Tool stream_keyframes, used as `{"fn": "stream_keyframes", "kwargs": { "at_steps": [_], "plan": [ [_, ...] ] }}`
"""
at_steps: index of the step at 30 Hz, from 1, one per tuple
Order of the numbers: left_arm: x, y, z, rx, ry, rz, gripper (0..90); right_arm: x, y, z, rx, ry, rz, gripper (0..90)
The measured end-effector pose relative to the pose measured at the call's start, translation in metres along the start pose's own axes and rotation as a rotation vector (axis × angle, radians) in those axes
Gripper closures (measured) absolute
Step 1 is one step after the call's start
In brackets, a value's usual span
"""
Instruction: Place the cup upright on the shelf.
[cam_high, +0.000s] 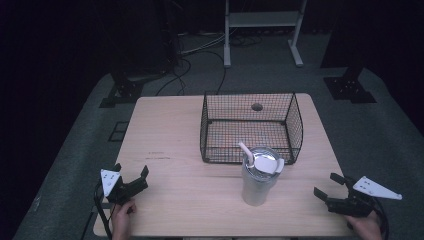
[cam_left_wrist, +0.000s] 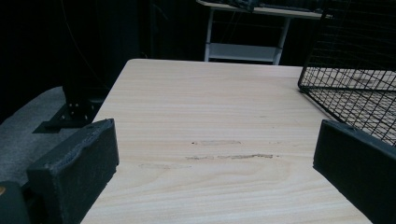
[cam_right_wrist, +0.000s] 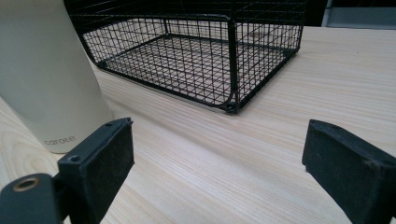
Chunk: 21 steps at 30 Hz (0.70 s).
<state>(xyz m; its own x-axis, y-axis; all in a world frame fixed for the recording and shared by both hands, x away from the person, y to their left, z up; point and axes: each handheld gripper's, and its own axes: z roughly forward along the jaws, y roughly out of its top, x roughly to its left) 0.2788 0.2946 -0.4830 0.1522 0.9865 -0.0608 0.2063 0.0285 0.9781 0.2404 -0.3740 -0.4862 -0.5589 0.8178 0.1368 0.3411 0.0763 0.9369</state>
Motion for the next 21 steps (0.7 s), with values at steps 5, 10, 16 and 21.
{"fn": "stream_keyframes", "kwargs": {
  "at_steps": [5, 10, 16, 21],
  "plan": [
    [0.0, 0.0, 0.0, -0.001, 0.001, 0.001, 0.0, 0.003, 0.004, 0.0, -0.002, 0.005, -0.012, 8.4],
    [0.0, 0.0, -0.001, -0.002, -0.003, 0.002, 0.0, 0.01, 0.017, 0.002, 0.002, 0.023, -0.044, 8.4],
    [-0.001, 0.0, -0.001, -0.002, -0.005, 0.004, 0.0, 0.018, 0.028, 0.003, 0.011, 0.049, -0.09, 8.4],
    [-0.001, 0.0, -0.001, -0.002, -0.007, 0.004, 0.0, 0.025, 0.036, 0.002, 0.013, 0.07, -0.114, 8.3]
  ]
}}
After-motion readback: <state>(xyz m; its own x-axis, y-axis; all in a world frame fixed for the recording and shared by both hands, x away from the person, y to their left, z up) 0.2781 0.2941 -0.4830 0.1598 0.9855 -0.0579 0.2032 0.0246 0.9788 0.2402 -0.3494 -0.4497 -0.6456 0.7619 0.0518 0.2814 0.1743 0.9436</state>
